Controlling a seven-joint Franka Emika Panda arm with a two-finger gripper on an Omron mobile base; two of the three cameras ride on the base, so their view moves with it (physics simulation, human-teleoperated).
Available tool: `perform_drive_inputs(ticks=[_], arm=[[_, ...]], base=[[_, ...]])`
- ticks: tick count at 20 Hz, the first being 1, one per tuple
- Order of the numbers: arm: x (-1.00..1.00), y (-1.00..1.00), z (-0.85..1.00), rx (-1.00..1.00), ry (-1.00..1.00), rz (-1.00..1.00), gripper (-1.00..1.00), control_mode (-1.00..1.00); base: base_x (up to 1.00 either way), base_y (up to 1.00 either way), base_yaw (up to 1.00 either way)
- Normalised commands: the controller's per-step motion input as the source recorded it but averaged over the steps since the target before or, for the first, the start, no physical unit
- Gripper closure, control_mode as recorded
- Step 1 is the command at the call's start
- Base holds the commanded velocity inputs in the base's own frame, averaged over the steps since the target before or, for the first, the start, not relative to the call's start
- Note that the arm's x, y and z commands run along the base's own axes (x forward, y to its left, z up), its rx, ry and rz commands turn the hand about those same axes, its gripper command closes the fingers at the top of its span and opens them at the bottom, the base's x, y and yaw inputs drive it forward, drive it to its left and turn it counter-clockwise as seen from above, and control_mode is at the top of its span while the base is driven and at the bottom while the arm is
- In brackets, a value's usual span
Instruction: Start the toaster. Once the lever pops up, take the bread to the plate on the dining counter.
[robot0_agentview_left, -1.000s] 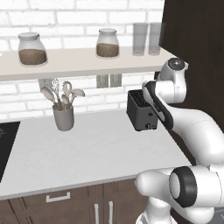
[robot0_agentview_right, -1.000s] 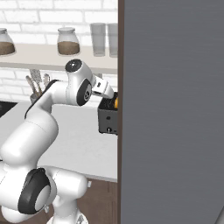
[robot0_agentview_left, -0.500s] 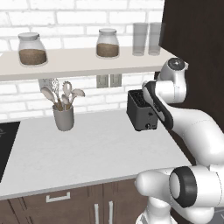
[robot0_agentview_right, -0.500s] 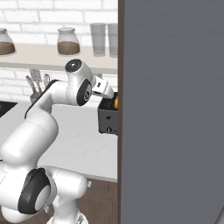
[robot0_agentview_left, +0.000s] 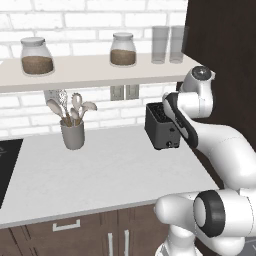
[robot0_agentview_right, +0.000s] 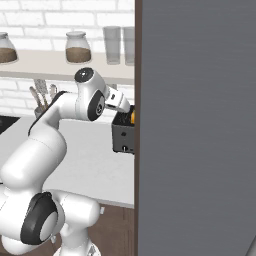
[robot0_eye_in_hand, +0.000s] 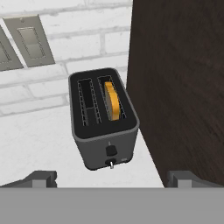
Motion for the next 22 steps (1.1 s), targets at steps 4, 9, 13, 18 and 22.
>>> perform_drive_inputs(ticks=[4,9,13,18,22], arm=[[0.00,0.00,0.00,0.00,0.00,0.00,-1.00,-1.00],[-0.02,0.00,0.00,0.00,0.00,0.00,-1.00,-1.00],[-0.11,0.00,-0.01,0.00,-0.04,0.00,-1.00,-1.00],[-0.08,-0.11,-0.22,0.00,-0.07,0.00,-1.00,-1.00],[0.00,-0.18,-0.24,0.00,-0.01,0.00,-1.00,-1.00]], base=[[0.00,0.00,0.00],[0.00,0.00,0.00],[0.00,0.00,0.00],[0.00,0.00,0.00],[0.00,0.00,0.00]])
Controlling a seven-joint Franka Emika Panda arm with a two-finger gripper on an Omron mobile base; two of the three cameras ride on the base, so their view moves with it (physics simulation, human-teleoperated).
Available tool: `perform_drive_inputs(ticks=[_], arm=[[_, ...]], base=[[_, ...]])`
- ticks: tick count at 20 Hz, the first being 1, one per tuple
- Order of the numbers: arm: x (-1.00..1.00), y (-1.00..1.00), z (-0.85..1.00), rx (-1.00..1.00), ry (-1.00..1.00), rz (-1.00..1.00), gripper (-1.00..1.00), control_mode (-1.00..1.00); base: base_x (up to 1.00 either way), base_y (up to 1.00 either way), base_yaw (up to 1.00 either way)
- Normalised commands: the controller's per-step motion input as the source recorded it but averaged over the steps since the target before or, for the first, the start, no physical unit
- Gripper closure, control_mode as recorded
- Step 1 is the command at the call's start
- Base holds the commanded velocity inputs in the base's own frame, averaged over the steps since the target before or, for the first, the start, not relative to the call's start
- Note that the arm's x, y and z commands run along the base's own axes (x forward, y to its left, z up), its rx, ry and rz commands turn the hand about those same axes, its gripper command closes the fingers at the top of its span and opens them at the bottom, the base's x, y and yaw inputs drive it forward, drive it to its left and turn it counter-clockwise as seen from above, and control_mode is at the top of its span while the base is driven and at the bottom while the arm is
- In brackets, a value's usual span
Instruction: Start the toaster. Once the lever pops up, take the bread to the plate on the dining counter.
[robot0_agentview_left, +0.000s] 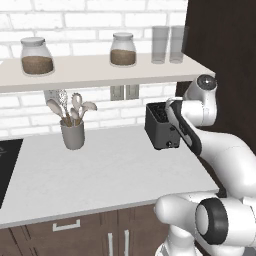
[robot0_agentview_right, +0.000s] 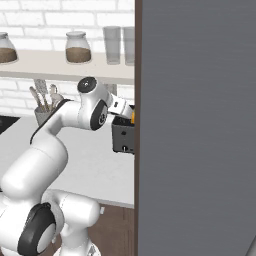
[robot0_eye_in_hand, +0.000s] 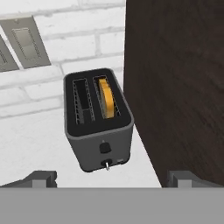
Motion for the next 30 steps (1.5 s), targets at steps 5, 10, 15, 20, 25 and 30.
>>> perform_drive_inputs(ticks=[5,10,15,20,25,30], arm=[[0.20,-0.13,-0.24,0.00,0.00,0.00,-1.00,-1.00],[0.35,-0.05,-0.27,0.00,0.00,0.00,-1.00,-1.00],[0.36,-0.02,-0.30,0.00,0.00,0.00,-1.00,-1.00],[0.37,-0.14,-0.19,0.00,0.00,0.00,-1.00,-1.00],[0.45,-0.19,-0.22,0.00,0.00,0.00,-1.00,-1.00],[0.43,-0.02,-0.26,0.00,0.00,0.02,-1.00,-1.00]], base=[[0.00,0.00,0.00],[0.00,0.00,0.00],[0.00,0.00,0.00],[0.00,0.00,0.00],[0.00,0.00,0.00],[0.00,0.00,0.00]])
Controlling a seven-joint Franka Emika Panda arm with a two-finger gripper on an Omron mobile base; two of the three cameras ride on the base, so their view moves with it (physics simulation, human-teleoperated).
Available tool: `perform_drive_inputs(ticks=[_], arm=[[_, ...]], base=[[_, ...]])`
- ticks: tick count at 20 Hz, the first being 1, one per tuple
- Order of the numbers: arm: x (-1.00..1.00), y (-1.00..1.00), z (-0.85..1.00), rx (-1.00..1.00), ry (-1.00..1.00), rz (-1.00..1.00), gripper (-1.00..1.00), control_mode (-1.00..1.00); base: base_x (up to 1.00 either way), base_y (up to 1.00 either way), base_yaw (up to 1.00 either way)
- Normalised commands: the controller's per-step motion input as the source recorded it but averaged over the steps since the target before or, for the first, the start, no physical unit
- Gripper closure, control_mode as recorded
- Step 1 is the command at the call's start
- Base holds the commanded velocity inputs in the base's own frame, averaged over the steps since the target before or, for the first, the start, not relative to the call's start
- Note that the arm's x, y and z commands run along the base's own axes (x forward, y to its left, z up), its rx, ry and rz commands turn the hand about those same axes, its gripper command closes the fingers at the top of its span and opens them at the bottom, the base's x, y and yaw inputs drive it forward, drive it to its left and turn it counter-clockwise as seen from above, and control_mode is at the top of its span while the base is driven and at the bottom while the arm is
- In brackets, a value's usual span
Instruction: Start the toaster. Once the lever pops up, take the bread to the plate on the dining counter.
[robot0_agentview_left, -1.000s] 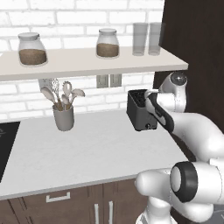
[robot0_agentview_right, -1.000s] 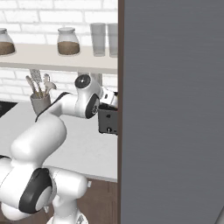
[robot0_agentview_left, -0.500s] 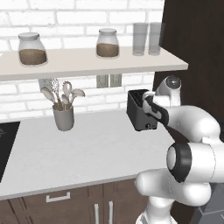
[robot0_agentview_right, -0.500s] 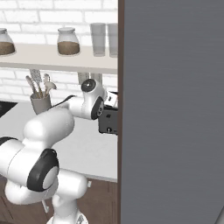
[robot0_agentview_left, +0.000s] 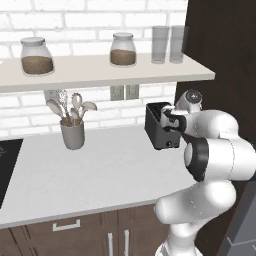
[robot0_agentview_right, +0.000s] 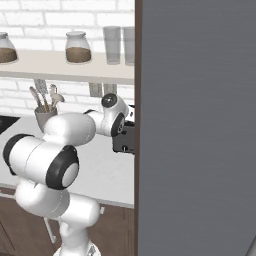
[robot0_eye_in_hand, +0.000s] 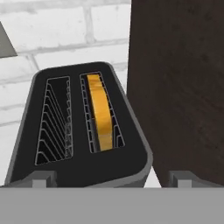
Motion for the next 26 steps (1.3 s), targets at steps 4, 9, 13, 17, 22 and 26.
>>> perform_drive_inputs(ticks=[4,9,13,17,22,26], arm=[[0.37,0.00,-0.20,0.00,0.00,0.02,-1.00,-1.00],[0.32,0.00,-0.18,0.00,0.00,0.01,-1.00,-1.00],[0.42,0.00,-0.19,0.00,0.00,0.01,-1.00,-1.00],[0.35,0.00,-0.17,0.00,0.00,0.01,-1.00,-1.00],[0.24,0.00,-0.17,0.00,0.00,0.00,-1.00,-1.00],[0.23,0.00,-0.29,0.00,0.00,0.00,-1.00,-1.00]], base=[[0.00,0.00,0.00],[0.00,0.00,0.00],[0.00,0.00,0.00],[0.00,0.00,0.00],[0.00,0.00,0.00],[0.00,0.00,0.00]])
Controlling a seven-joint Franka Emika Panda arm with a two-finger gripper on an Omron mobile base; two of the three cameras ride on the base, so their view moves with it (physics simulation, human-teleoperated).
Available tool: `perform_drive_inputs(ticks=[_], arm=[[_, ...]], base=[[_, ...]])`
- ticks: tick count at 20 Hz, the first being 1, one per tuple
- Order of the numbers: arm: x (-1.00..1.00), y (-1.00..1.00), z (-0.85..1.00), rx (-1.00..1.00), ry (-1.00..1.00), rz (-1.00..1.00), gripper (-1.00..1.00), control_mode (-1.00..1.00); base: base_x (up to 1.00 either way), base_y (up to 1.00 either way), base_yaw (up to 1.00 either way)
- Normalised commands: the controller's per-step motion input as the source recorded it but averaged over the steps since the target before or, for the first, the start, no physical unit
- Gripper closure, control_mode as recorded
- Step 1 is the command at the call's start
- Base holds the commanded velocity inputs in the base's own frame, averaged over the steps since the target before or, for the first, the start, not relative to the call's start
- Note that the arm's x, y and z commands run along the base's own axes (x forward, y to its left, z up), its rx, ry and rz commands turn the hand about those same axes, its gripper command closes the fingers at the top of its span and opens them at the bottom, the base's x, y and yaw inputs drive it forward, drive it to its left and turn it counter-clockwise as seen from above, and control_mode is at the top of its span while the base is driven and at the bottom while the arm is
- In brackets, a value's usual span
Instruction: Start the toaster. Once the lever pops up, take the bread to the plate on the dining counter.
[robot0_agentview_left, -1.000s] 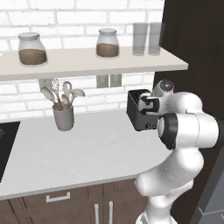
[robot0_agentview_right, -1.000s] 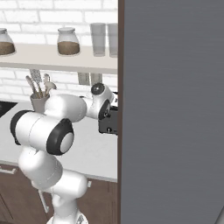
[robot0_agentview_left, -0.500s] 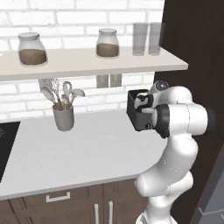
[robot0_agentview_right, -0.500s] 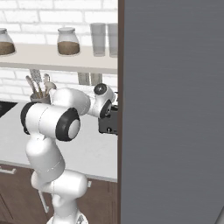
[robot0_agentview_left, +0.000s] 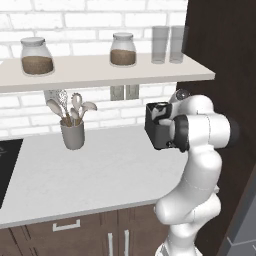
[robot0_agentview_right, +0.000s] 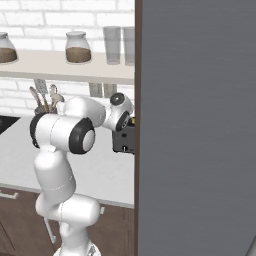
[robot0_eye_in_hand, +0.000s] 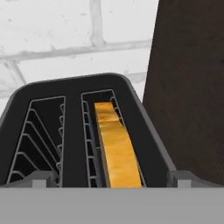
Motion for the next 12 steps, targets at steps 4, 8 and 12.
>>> perform_drive_inputs(ticks=[4,8,12], arm=[[0.22,0.00,-0.34,0.00,0.00,0.01,-1.00,-1.00],[0.03,0.00,-0.42,0.00,0.00,0.01,1.00,-1.00],[0.00,0.00,-0.31,0.00,0.00,0.01,1.00,-1.00]], base=[[0.00,0.00,0.00],[0.00,0.00,0.00],[0.00,0.00,0.00]])
